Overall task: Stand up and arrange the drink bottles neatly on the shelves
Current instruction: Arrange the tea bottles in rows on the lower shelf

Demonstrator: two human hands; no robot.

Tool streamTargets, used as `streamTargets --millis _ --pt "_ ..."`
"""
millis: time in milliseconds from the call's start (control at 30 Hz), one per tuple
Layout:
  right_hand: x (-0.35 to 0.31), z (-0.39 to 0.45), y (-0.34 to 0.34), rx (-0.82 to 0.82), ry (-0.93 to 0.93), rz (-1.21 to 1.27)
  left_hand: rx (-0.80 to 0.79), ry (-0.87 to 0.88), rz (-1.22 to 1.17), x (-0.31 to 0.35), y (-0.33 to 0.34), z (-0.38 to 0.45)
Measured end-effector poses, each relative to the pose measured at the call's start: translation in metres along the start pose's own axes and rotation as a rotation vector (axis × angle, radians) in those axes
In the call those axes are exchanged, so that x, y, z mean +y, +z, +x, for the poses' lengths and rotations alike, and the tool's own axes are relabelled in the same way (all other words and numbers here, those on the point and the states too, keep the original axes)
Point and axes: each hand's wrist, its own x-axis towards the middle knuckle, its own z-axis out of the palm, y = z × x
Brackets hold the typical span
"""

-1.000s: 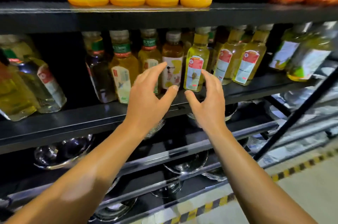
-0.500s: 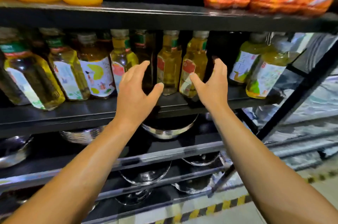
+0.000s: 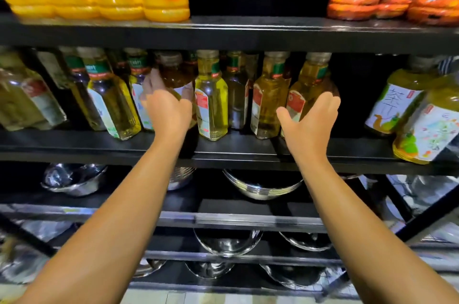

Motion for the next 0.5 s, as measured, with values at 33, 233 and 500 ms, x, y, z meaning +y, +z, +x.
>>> streamTargets --millis 33,233,500 --pt "0.000 -0.001 0.001 0.008 -0.002 -0.001 0.007 0.004 0.067 -0.001 0.002 0.002" --pt "-0.003 -0.002 0.000 0.009 -0.006 -0.019 0.030 -0.009 0.015 0.006 -0.008 0.001" --pt "0.005 -0.003 -0.003 -0.019 -0.027 -0.026 0.031 0.313 -0.220 0.007 -0.065 -0.090"
